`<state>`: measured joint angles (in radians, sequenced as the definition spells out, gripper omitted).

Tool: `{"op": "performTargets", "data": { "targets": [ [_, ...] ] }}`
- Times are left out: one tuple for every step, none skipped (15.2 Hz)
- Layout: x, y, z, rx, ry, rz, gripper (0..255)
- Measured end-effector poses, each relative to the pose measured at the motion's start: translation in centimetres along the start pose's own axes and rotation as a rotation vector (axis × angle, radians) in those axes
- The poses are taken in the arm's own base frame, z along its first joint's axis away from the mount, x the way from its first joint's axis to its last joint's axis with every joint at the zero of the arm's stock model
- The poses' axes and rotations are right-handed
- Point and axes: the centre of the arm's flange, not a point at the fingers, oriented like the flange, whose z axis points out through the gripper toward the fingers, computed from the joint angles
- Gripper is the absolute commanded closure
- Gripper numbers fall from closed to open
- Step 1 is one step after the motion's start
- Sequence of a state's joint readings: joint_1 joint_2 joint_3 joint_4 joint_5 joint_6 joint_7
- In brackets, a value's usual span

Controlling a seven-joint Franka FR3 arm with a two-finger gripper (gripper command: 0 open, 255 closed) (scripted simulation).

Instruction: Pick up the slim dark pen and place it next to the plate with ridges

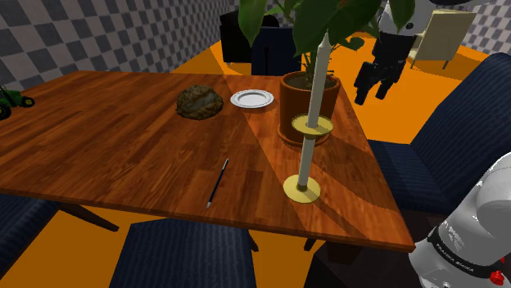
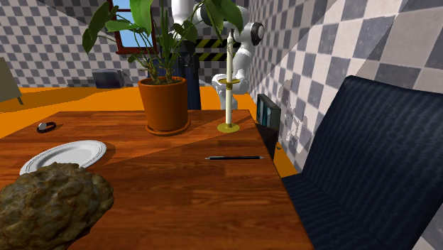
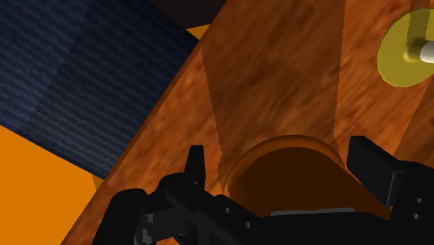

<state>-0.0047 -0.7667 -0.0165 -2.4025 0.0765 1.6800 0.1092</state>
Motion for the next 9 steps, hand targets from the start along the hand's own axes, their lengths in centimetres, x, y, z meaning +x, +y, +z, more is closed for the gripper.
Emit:
{"op": "performTargets", "data": {
  "targets": [
    [0.0, 0.0, 0.0, 0.0, 0.0, 0.0, 0],
    [0.1, -0.6, 0.2, -0.003, 0.003, 0.007, 0],
    [0.2, -1.7, 0.5, -0.008, 0.007, 0.019, 0],
    [0.3, -2.5, 1.0, -0.013, 0.013, 0.033, 0],
    [0.5, -3.9, 1.4, -0.019, 0.019, 0.048, 0],
    [0.7, -5.4, 1.7, -0.025, 0.025, 0.064, 0],
    [0.7, -6.6, 1.9, -0.029, 0.035, 0.084, 0],
    [1.0, -7.9, 2.5, -0.034, 0.044, 0.102, 0],
    [1.1, -9.1, 2.8, -0.04, 0.051, 0.12, 0]
  ]
}}
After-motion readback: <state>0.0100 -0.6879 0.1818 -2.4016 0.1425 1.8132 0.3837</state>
